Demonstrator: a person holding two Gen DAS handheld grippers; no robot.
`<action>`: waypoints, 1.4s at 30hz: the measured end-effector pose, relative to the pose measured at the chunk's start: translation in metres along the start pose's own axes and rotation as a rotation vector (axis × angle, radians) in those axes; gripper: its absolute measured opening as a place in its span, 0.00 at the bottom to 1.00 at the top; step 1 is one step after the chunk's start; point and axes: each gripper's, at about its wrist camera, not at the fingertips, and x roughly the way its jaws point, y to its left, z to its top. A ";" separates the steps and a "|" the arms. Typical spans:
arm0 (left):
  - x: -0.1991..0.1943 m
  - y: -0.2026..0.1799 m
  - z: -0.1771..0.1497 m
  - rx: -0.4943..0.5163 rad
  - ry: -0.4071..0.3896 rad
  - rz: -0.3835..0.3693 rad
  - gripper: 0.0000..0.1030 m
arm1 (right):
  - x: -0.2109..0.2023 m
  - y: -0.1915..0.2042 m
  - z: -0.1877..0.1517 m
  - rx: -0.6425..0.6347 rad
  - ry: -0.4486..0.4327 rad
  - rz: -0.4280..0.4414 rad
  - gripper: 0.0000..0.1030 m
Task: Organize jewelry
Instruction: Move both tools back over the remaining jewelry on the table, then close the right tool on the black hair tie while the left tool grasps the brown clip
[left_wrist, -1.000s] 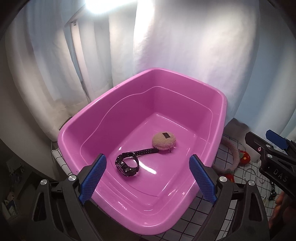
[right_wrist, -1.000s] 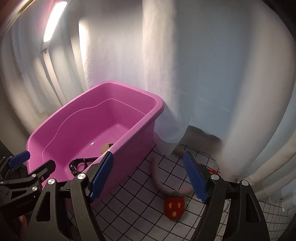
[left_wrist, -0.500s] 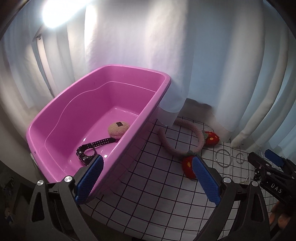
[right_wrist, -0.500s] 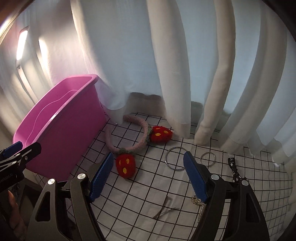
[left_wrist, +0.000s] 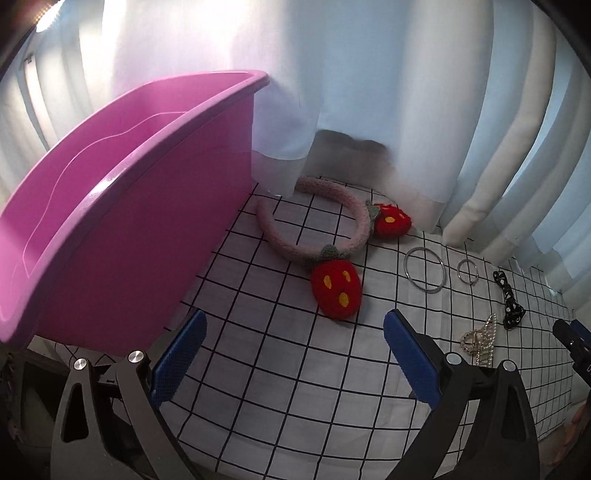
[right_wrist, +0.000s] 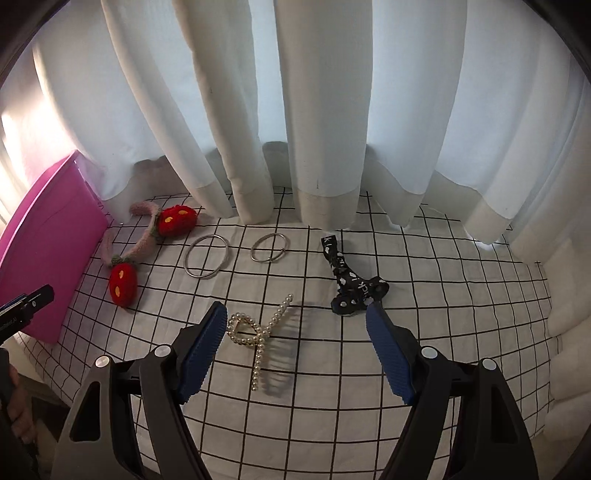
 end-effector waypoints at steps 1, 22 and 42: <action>0.006 -0.002 0.000 0.001 0.001 0.002 0.92 | 0.006 -0.007 -0.002 0.005 0.009 -0.008 0.72; 0.082 -0.046 0.015 0.034 0.015 0.003 0.92 | 0.114 -0.057 0.005 0.016 0.089 -0.039 0.72; 0.070 -0.112 -0.085 0.091 0.106 -0.053 0.92 | 0.153 -0.064 0.006 -0.098 0.119 0.004 0.72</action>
